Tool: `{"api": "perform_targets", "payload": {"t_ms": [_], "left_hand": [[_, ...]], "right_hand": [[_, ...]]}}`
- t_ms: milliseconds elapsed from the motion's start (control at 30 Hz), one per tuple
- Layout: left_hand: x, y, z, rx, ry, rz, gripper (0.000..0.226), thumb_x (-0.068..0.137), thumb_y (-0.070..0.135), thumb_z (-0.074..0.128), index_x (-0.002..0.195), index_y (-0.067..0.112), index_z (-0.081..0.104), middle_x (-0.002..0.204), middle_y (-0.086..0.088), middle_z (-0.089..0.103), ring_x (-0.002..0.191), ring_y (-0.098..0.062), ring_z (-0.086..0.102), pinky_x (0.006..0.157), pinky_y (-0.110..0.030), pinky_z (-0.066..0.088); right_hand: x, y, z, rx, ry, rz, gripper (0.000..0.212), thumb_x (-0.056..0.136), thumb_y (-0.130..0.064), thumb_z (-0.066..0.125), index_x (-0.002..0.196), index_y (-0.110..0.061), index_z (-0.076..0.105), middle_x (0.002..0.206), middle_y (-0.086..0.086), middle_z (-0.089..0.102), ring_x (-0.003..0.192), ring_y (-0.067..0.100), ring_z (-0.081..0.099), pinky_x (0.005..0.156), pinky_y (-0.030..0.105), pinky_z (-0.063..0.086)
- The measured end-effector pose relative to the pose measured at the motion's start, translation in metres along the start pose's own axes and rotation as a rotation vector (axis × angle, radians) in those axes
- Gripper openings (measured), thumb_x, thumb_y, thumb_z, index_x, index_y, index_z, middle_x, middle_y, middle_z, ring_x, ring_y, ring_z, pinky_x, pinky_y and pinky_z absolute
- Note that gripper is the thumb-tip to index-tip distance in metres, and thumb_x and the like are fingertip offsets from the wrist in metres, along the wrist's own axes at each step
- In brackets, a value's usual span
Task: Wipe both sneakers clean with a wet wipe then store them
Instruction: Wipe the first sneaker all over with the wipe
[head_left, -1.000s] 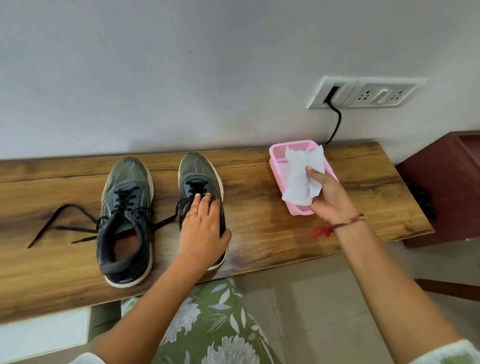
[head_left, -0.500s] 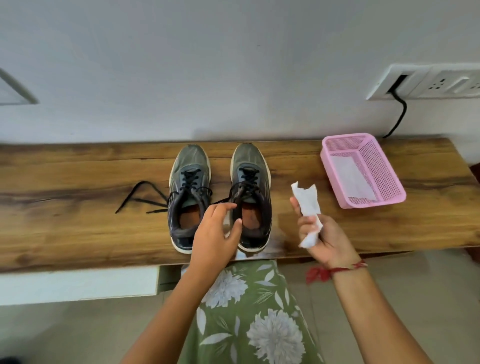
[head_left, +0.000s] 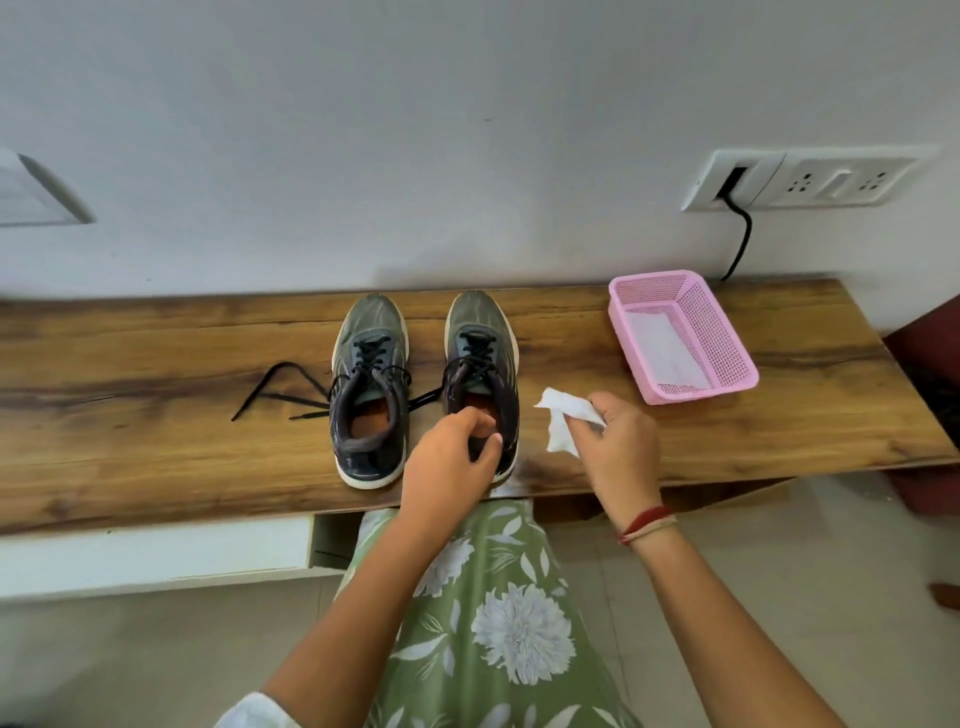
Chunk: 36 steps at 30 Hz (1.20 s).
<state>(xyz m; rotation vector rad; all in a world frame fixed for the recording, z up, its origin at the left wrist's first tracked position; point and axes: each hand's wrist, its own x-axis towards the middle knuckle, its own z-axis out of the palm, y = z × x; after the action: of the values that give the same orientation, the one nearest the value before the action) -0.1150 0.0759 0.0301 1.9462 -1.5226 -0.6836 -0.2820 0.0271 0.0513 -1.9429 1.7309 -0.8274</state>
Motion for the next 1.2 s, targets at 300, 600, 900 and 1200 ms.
{"api": "perform_targets", "payload": {"t_ms": [300,600,900,1200], "left_hand": [[0.013,-0.022,0.015,0.401,-0.100,0.204,0.048,0.083,0.048,0.060,0.119,0.017,0.054,0.120,-0.002,0.055,0.122,-0.023,0.044,0.102,-0.035,0.033],[0.032,-0.026,0.024,0.420,-0.165,0.183,0.030,0.095,0.046,0.043,0.110,0.026,0.061,0.094,0.001,0.070,0.096,-0.019,0.061,0.099,-0.034,0.027],[0.006,-0.054,0.012,-0.960,-0.165,-0.330,0.024,0.094,0.026,0.054,0.117,0.027,0.059,0.120,0.007,0.064,0.117,-0.006,0.055,0.104,-0.026,0.038],[-0.017,-0.068,0.037,-0.980,-0.074,-0.438,0.030,0.093,0.016,0.056,0.123,0.012,0.059,0.122,-0.007,0.064,0.120,-0.018,0.055,0.109,-0.041,0.038]], "right_hand": [[-0.004,0.005,0.035,0.194,-0.207,0.228,0.021,0.090,0.002,0.043,0.097,-0.006,0.061,0.090,0.005,0.057,0.082,0.018,0.051,0.066,0.025,0.036],[-0.013,0.012,0.034,0.862,-0.108,0.856,0.021,0.088,0.002,0.051,0.105,0.001,0.064,0.070,0.006,0.064,0.054,0.009,0.055,0.043,0.014,0.042],[-0.023,0.001,0.003,1.346,-0.107,0.776,0.052,0.095,-0.049,0.040,0.126,-0.010,0.055,0.113,0.005,0.066,0.054,-0.002,0.058,0.045,0.010,0.044],[-0.037,-0.012,0.008,0.978,-0.098,0.548,0.017,0.088,-0.002,0.058,0.103,0.001,0.066,0.091,0.007,0.070,0.070,0.003,0.065,0.057,0.011,0.047]]}}
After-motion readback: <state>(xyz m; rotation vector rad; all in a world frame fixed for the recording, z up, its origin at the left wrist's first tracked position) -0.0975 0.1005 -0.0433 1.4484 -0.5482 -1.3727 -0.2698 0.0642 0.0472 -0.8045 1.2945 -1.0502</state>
